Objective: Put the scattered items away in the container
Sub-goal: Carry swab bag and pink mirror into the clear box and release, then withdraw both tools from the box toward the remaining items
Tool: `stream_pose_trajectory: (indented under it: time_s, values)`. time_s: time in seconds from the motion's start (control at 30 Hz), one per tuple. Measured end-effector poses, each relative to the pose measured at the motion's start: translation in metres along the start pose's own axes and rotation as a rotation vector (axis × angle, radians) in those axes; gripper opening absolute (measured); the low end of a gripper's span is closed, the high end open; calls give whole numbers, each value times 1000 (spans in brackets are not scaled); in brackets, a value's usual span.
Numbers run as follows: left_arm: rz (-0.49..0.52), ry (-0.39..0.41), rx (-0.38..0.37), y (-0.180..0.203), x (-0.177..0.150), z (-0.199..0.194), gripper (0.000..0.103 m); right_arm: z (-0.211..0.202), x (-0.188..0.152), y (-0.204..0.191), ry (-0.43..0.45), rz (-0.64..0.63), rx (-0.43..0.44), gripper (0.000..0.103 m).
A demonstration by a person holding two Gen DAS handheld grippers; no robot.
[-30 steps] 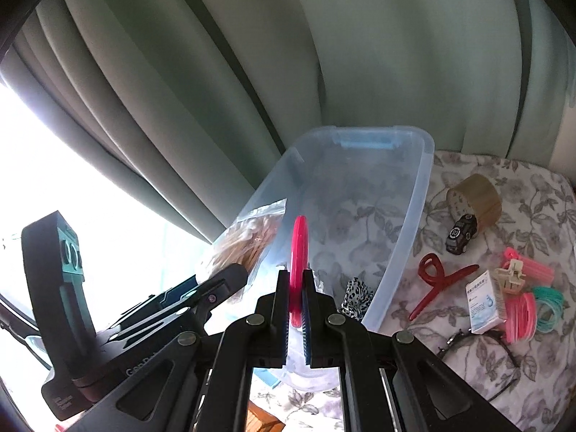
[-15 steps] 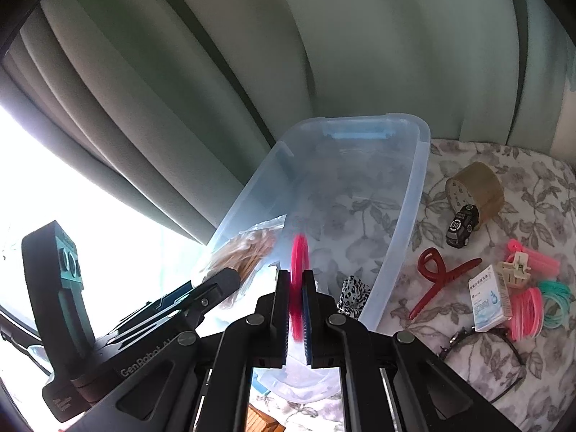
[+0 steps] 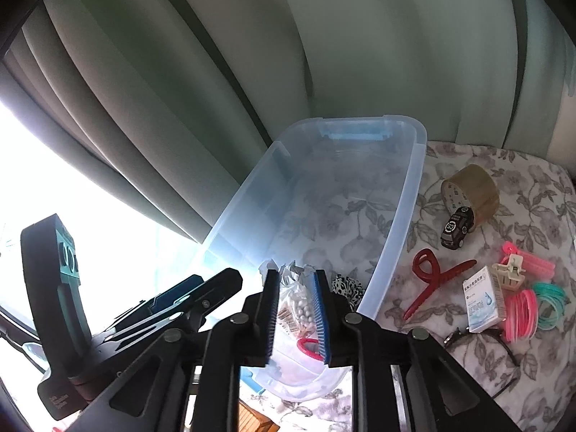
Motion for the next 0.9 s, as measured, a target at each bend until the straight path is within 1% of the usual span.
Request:
stream_pose_trajectory:
  time_s: [0.23, 0.43, 0.47, 0.5, 0.53, 0.63, 0.7, 0.8, 0.87, 0.9]
  values:
    - [8, -8, 5, -5, -5, -11, 70, -4, -3, 1, 7, 3, 1, 33]
    - [14, -1, 14, -6, -6, -19, 70, -10, -8, 5, 15, 12, 8, 33]
    - [17, 0, 15, 3, -4, -13, 70, -11, -9, 6, 18, 14, 9, 33]
    - [21, 2, 16, 6, -2, -25, 70, -13, -10, 8, 22, 18, 11, 33]
    - [24, 3, 16, 5, -3, -28, 70, -15, -11, 10, 26, 22, 12, 33]
    - [33, 0, 13, 14, -4, -29, 70, -21, -15, 16, 38, 38, 16, 33]
    - [45, 1, 11, 26, -6, -29, 70, -28, -18, 23, 51, 52, 17, 33]
    - [73, 3, 15, 48, 1, -20, 70, -40, -22, 37, 75, 80, 18, 33]
    - [96, 5, 14, 62, -1, -25, 70, -50, -27, 52, 99, 111, 13, 33]
    - [107, 6, 13, 77, 3, -14, 70, -56, -29, 60, 112, 128, 9, 33]
Point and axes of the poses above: each gripper's, at about its wrist camera, not at the fingertips, and z roughly the way its jaws point, y to its right, x to its top, the point moved 1 cm from there along z, roughly the way its jaws point, and after that the axes turned 11 degrees about -y, right-handed, at the moved point
